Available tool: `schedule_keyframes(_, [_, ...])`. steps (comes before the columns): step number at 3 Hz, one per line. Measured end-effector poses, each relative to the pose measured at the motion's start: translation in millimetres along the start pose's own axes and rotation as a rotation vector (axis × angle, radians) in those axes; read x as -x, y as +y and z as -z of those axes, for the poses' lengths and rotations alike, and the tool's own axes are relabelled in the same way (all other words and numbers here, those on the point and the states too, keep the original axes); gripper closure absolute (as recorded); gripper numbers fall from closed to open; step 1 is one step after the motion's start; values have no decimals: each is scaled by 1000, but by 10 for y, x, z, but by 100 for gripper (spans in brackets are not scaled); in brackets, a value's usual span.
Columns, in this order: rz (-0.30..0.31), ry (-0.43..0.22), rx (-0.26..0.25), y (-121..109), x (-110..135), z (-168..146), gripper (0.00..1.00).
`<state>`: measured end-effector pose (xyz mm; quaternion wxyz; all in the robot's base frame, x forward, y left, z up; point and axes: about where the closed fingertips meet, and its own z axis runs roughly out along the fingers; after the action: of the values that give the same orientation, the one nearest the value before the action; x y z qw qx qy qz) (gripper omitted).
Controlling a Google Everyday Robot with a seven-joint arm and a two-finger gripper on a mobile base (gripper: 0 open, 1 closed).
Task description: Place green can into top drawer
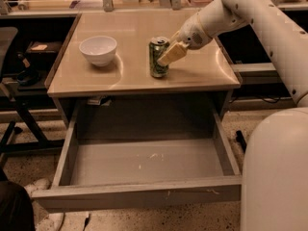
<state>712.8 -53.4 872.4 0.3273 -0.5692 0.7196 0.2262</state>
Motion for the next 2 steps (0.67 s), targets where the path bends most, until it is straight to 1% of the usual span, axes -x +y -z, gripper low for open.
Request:
schedule_keyframes(1, [0, 0, 0, 0, 0, 0, 88])
schedule_keyframes(2, [32, 9, -3, 57, 62, 67, 100])
